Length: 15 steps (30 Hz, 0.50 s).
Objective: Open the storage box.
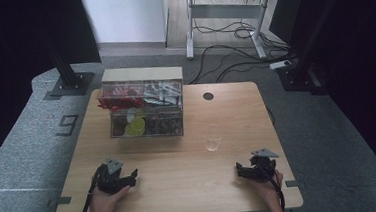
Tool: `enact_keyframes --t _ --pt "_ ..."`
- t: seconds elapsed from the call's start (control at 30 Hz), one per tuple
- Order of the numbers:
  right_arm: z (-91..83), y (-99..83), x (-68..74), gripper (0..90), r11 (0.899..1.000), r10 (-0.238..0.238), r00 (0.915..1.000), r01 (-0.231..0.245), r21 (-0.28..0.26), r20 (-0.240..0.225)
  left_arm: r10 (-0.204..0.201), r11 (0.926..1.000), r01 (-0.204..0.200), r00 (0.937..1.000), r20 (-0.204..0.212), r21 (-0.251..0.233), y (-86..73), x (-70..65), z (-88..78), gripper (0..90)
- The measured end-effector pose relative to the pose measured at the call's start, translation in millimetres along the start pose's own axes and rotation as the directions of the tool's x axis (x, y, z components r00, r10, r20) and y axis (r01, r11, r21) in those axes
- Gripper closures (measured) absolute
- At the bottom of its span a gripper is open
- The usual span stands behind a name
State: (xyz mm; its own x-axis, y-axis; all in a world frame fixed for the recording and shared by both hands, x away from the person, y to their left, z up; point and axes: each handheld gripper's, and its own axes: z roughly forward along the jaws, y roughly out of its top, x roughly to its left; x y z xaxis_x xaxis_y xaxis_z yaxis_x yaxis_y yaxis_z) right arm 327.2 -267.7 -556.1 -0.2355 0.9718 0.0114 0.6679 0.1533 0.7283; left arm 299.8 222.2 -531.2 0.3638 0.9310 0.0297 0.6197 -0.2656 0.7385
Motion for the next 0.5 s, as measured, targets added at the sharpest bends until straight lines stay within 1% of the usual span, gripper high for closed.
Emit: enact_keyframes --t 0.3,0.5 --pt "-0.3 -0.2 -0.1 7.2 1.000 0.003 1.0000 -0.003 -0.003 0.003 -0.031 0.9995 0.031 0.9995 0.000 -0.009 -1.2 2.3 -1.9 21.9" --pt "-1.3 -1.0 0.1 8.2 1.000 0.007 0.9999 -0.007 -0.006 0.008 -0.031 0.9995 0.031 0.9995 0.000 -0.007 -2.3 2.5 -3.1 22.2"
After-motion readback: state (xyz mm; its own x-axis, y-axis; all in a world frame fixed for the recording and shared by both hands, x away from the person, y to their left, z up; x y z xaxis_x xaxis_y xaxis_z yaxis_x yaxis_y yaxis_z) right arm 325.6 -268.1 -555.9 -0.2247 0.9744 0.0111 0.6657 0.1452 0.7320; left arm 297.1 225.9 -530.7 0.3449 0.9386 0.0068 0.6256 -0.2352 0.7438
